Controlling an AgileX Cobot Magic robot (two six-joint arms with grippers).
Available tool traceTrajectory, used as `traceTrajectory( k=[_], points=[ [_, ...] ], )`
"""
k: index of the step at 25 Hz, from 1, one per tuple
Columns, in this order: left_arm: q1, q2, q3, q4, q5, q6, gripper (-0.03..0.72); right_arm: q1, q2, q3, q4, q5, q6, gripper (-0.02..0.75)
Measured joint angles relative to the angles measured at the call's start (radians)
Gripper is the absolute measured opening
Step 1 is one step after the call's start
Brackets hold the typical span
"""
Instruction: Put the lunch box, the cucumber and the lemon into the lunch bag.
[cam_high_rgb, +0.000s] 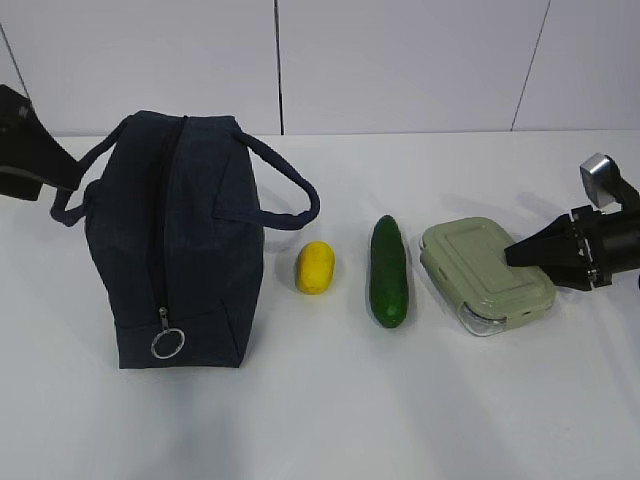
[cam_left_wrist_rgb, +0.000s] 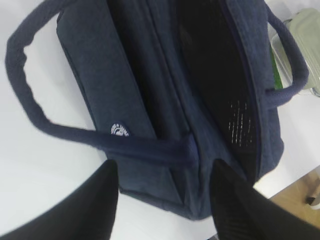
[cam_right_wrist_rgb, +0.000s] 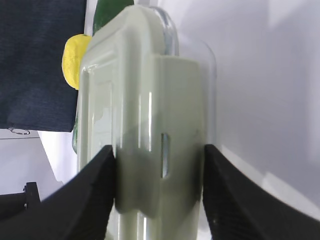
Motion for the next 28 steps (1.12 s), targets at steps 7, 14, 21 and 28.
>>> traceTrajectory(
  k=[7, 14, 21, 28],
  points=[
    [-0.006, 0.088, -0.011, -0.115, -0.012, 0.099, 0.405, 0.000, 0.000, 0.000, -0.002, 0.000, 0.005, 0.401],
    [-0.057, 0.166, -0.011, -0.114, -0.068, 0.087, 0.388, 0.000, 0.000, -0.002, -0.004, 0.000, 0.009, 0.400],
    [-0.058, 0.196, -0.020, -0.108, -0.089, 0.068, 0.043, 0.000, 0.000, -0.002, -0.007, 0.000, 0.018, 0.400],
    [-0.058, 0.201, -0.136, 0.038, -0.061, -0.001, 0.022, 0.000, 0.000, -0.002, -0.007, 0.000, 0.022, 0.400]
  ],
)
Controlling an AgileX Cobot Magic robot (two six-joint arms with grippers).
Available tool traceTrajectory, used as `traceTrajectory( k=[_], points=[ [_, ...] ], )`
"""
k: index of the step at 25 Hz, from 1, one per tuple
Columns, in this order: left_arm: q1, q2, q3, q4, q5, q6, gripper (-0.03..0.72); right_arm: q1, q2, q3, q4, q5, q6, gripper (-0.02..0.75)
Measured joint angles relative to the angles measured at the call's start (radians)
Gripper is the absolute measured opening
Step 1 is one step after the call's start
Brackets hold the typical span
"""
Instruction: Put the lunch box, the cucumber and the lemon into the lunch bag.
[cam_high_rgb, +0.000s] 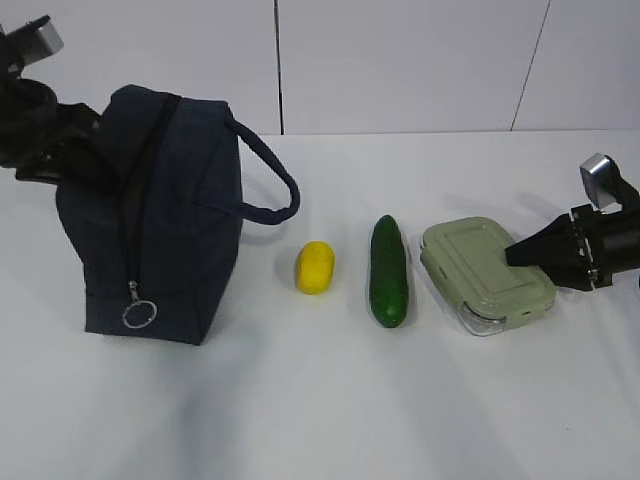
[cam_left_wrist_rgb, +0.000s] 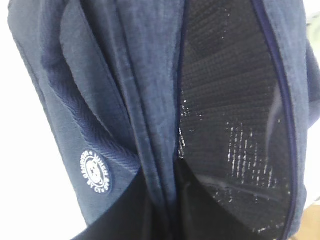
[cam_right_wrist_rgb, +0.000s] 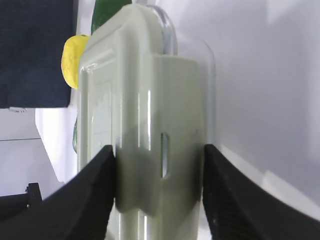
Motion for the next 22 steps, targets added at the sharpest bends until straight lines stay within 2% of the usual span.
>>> traceTrajectory(
  k=[5, 12, 16, 22],
  points=[
    [-0.024, 0.000, -0.108, 0.201, 0.066, -0.109, 0.022, 0.000, 0.000, 0.000, 0.000, 0.000, 0.001, 0.400],
    [-0.173, 0.015, -0.154, 0.477, 0.117, -0.265, 0.021, 0.000, 0.000, 0.000, 0.000, 0.002, 0.001, 0.400],
    [-0.223, 0.042, -0.165, 0.505, 0.114, -0.295, 0.021, 0.000, 0.000, 0.000, 0.000, 0.002, 0.002, 0.400],
    [-0.229, 0.053, -0.167, 0.501, 0.114, -0.302, 0.020, 0.000, 0.000, 0.000, 0.000, 0.002, 0.002, 0.400]
  ],
)
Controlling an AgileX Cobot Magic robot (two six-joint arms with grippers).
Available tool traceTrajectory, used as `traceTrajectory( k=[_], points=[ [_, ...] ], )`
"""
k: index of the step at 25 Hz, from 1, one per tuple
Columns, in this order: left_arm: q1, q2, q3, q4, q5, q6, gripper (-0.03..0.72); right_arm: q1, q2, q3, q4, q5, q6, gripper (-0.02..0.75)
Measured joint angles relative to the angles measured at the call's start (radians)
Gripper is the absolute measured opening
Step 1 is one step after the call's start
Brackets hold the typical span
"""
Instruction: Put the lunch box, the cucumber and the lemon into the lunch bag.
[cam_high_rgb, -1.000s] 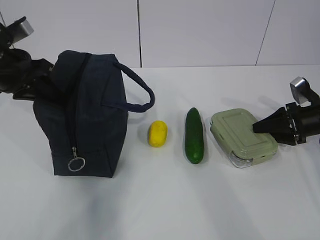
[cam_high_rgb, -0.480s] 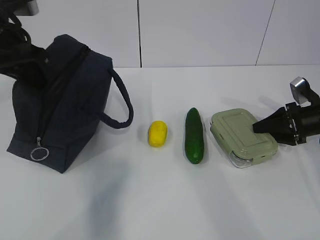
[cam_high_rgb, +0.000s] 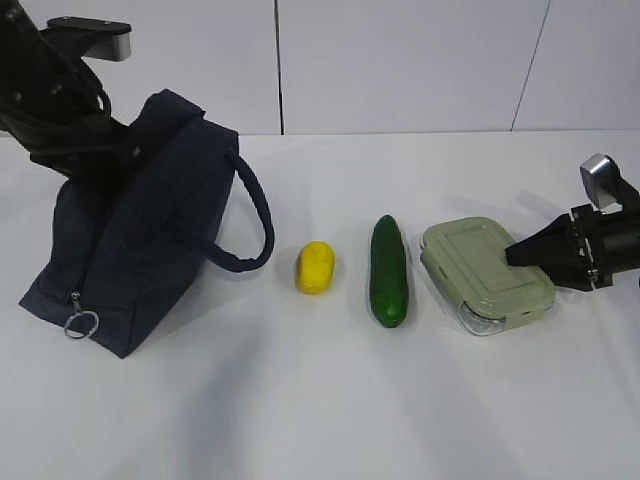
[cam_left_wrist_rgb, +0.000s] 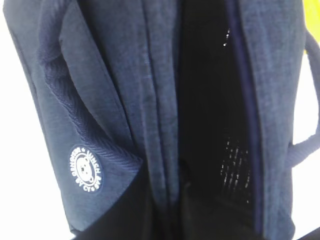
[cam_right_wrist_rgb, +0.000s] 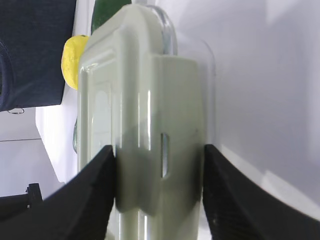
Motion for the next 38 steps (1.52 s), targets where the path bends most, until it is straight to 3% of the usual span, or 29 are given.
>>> traceTrajectory(
  k=[38],
  points=[
    [0.000, 0.000, 0.000, 0.000, 0.000, 0.000, 0.020, 0.025, -0.042, 0.004, 0.069, -0.093, 0.060, 0.363]
  ],
)
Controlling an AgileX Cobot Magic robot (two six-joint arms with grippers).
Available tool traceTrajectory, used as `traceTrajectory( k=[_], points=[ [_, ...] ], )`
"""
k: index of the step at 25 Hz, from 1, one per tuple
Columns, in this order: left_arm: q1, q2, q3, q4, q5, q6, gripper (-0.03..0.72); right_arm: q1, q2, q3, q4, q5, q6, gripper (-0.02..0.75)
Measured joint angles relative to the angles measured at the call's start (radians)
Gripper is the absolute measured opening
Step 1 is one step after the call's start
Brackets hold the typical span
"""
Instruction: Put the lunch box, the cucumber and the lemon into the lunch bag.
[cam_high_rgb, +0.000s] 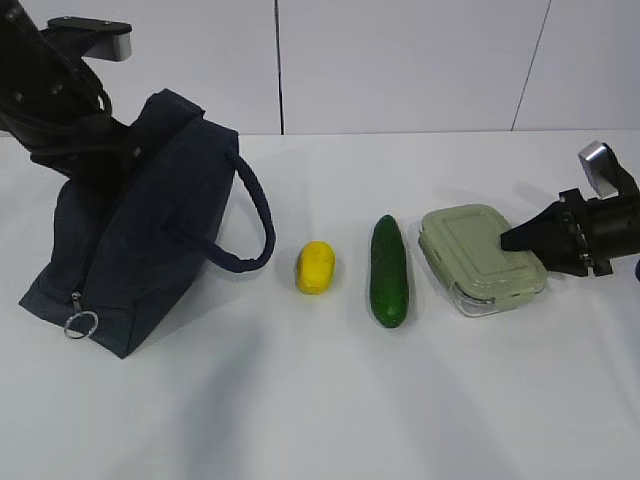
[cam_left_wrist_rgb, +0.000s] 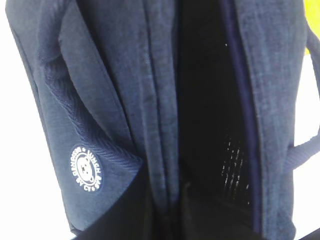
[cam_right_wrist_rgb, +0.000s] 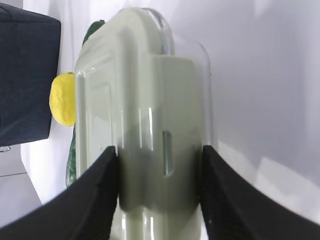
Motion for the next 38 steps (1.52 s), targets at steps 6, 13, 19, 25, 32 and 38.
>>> traceTrajectory(
  k=[6, 13, 19, 25, 32, 38],
  points=[
    [0.000, 0.000, 0.000, 0.000, 0.000, 0.000, 0.020, 0.000, -0.034, 0.004, 0.018, -0.033, 0.002, 0.363],
    [0.000, 0.000, 0.000, 0.000, 0.000, 0.000, 0.020, 0.040, -0.064, 0.004, 0.061, -0.035, 0.002, 0.363],
    [0.000, 0.000, 0.000, 0.000, 0.000, 0.000, 0.020, 0.103, -0.072, 0.005, 0.105, -0.035, 0.002, 0.363],
    [0.000, 0.000, 0.000, 0.000, 0.000, 0.000, 0.020, 0.147, -0.111, 0.006, 0.136, -0.035, 0.003, 0.362],
    [0.000, 0.000, 0.000, -0.002, 0.000, 0.000, 0.020, 0.188, -0.166, 0.008, 0.148, -0.035, 0.023, 0.360],
    [0.000, 0.000, 0.000, -0.002, 0.000, 0.000, 0.020, 0.245, -0.210, -0.023, 0.151, -0.033, 0.064, 0.360]
  ],
)
